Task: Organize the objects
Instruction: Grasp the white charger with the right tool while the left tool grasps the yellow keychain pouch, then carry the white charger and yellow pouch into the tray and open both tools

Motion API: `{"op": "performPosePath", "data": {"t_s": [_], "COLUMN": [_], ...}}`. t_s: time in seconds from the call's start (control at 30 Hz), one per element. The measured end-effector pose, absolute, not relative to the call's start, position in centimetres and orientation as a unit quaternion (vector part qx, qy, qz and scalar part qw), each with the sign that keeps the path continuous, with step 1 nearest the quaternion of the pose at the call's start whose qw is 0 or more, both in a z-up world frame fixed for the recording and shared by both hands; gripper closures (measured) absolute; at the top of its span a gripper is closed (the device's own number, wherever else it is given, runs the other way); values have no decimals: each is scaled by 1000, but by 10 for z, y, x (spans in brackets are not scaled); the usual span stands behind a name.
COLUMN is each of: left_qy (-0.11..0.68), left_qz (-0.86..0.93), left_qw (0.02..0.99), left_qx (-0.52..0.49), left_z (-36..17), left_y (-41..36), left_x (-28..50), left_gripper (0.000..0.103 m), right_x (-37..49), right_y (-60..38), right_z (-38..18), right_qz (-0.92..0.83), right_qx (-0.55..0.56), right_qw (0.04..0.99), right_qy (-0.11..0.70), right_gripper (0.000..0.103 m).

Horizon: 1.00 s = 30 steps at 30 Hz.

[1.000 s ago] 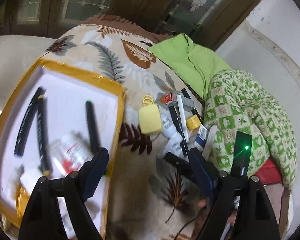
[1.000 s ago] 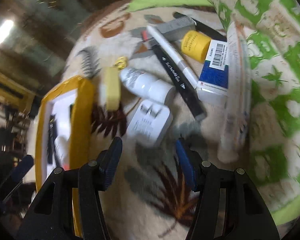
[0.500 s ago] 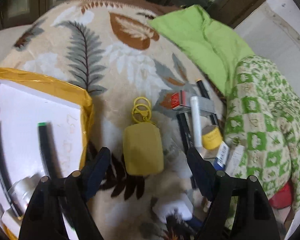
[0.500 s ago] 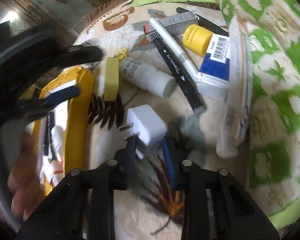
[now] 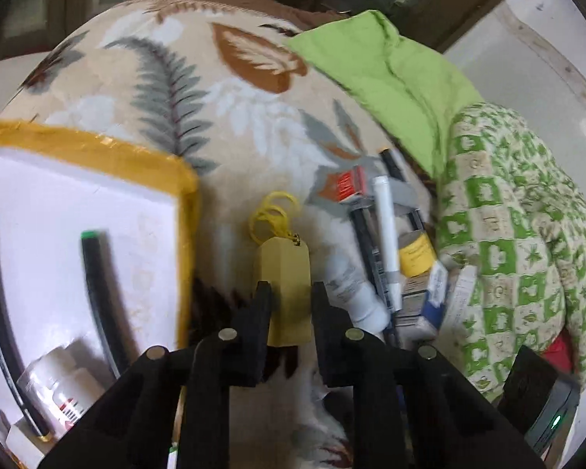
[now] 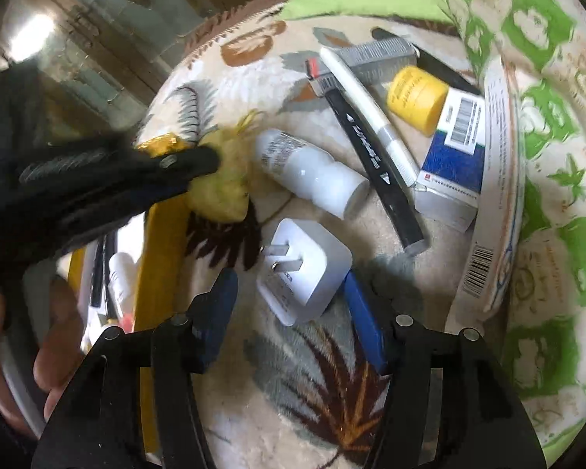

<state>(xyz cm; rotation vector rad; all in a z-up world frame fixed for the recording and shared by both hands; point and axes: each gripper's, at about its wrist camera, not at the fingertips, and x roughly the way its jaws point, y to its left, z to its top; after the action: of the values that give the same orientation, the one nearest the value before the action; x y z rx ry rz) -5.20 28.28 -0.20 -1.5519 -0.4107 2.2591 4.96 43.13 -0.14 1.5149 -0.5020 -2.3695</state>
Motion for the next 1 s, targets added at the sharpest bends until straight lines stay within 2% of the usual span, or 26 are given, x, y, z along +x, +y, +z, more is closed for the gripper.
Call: {"op": "performPosePath", "data": {"t_s": [0.1,0.23,0.33,0.43,0.47,0.53,0.57,0.6,0.8,0.9,1.0], "left_qy": [-165,-147,-110,-107,-96,-91,-94,-100,-235,-276,-323], "left_qz": [800,805,793,796,794,795,795,794,783,782,767], "left_qw": [188,165,127,113,122,128,136,141,195,217,207], "left_qx": [-546,-551,-586,-584,-588,-586,-584,-583,-542,-515,-515], "left_z": [-5,-3,-14,-17,-17,-19,-18,-18,3,13,5], "left_y": [278,288,301,308,312,311,305,300,230,192,160], "left_x": [-49,-56,-70,-78,-78,-75,-69,-65,-8,35,70], "left_gripper": [84,80,71,72,86,87,87,87,87,87,87], "right_x": [50,43,42,33,31,30,29,29,36,54,80], "right_y": [434,426,424,426,425,422,421,422,428,426,417], "right_z": [1,-7,-6,-9,-11,-9,-10,-11,-10,-5,-3], "right_qz": [-818,-817,-818,-810,-807,-810,-812,-814,-813,-799,-794], "right_qx": [521,535,536,543,546,546,545,544,545,550,556], "right_qw": [151,138,129,123,123,118,116,110,113,152,179], "right_qy": [-191,-166,-162,-184,-190,-179,-176,-173,-170,-190,-167], "right_gripper": [45,45,45,37,35,36,40,56,57,57,57]}}
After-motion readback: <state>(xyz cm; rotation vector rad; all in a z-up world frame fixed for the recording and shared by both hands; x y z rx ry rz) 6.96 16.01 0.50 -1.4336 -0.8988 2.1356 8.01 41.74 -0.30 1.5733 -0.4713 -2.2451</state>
